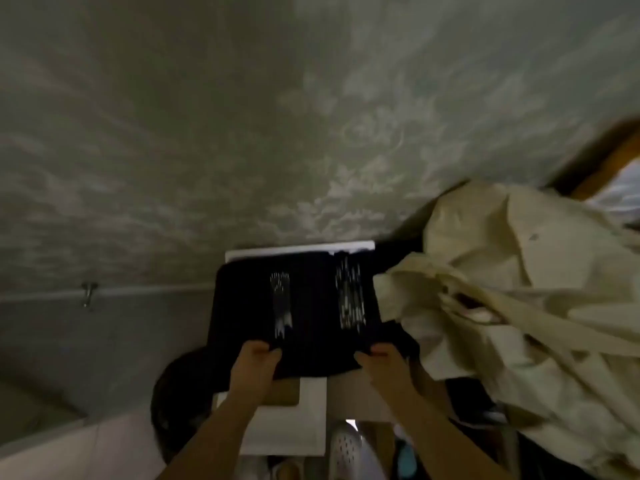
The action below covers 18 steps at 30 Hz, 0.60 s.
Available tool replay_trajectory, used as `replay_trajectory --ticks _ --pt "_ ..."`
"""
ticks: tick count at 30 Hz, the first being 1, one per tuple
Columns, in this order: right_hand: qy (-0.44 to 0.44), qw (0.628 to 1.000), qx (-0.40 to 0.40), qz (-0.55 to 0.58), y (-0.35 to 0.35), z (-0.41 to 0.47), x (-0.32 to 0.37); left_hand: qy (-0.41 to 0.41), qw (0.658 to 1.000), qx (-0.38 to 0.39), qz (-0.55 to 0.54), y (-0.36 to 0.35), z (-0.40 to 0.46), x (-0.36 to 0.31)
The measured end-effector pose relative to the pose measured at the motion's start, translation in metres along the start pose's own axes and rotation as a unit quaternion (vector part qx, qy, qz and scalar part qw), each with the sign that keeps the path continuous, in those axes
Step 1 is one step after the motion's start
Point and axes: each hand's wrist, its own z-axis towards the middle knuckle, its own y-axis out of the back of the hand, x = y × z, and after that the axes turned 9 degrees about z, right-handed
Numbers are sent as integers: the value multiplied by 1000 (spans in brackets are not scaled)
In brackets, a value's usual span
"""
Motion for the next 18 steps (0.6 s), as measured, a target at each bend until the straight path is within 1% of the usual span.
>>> replay_trajectory --ticks 3,5,9,11,15,18 --pt "28 999 -7 21 -19 44 3 -34 998 -47 22 -20 47 -5" --pt "54 998 -11 25 -31 75 10 -36 996 -74 30 -34 76 -14" --pt "126 991 -39 -14 -49 123 25 -45 983 -155 89 -56 112 -28" --pt "128 989 -57 -49 -56 144 35 -48 977 -174 115 -66 126 -38" --pt "106 985 -93 -98 -73 173 41 -33 962 -200 182 -80 146 -45" --pt "84 986 -86 -114 -84 186 42 -58 949 -208 231 -90 156 -40"
